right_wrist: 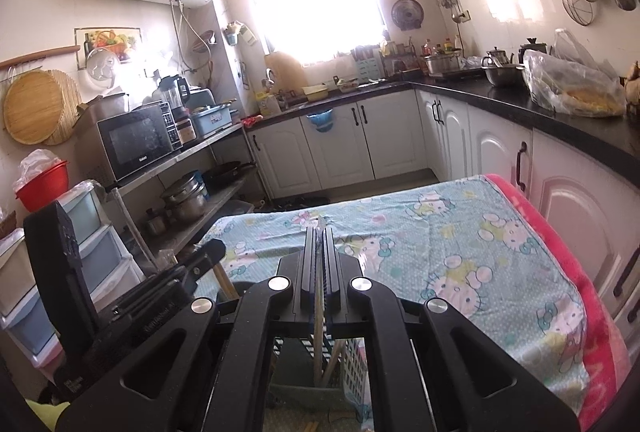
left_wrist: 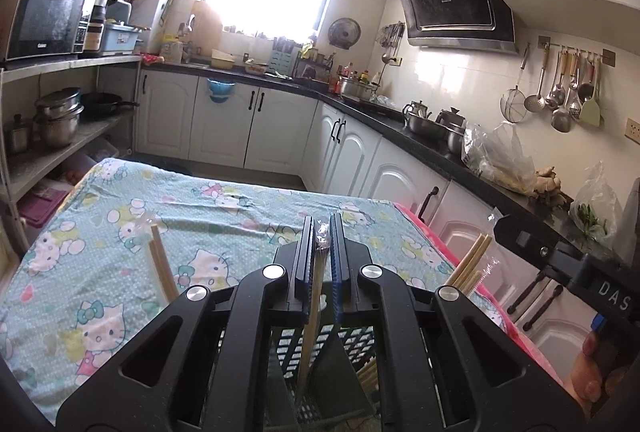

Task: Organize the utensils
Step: 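Lower and open the left tool into the caddy while the right tool releases its chopstick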

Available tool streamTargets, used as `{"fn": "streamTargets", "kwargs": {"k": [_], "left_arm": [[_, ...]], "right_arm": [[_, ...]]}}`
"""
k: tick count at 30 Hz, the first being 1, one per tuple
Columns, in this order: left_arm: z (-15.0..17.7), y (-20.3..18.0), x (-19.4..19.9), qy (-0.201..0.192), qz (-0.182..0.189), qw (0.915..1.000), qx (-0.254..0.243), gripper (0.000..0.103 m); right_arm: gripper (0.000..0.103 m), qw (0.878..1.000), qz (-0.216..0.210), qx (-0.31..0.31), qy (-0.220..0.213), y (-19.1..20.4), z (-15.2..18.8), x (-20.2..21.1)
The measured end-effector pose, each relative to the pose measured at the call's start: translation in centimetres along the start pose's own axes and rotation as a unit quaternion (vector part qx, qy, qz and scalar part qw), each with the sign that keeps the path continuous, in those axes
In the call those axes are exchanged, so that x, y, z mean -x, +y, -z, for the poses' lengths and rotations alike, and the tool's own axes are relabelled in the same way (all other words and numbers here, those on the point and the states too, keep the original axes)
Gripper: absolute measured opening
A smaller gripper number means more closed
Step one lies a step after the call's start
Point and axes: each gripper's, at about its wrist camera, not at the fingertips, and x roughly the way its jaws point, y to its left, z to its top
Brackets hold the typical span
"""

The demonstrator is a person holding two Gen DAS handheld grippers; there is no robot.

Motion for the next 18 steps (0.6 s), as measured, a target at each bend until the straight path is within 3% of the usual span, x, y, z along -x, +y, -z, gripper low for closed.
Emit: {"fn": "streamTargets", "kwargs": {"k": [3,7,11,18], "left_arm": [[0.0,0.1,0.3,0.010,0.001,0.9999,0.002,0.004],[0.1,0.4,0.6,0.029,-0.001,0.9996,0.005,0.015],[0.3,0.8,1.1,0.041,-0.004,0.9991,0.010,0.015],[0.7,1.6,2.0,0.059,-0.006,0.9980,0.021,0.023]], "right_arm": [[0.004,1.000,0.003,-0.005,0.005,-0.4,0.4,0.1],[0.005,1.000,0.007,-0.013,0.013,-1.0,0.9,0.1],[0.006,1.000,0.009,-0.021,0.016,-1.7,1.3,0.4],[0.014,0.999,0.012,-0.021,0.021,-2.0,1.8,0.8]]}}
